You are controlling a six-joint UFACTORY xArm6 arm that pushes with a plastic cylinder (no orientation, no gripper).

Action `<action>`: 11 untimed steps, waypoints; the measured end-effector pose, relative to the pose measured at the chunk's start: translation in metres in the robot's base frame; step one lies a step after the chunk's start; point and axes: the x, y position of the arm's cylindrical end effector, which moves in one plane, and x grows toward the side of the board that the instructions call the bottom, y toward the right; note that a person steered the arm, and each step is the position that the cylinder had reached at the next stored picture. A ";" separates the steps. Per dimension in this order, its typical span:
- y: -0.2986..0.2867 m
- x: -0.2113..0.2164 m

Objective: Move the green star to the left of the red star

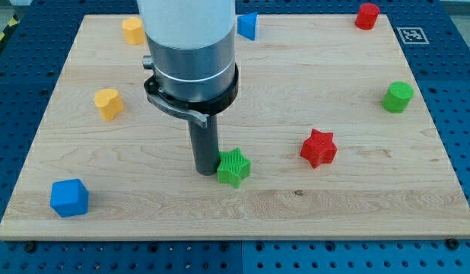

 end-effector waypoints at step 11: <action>0.019 0.033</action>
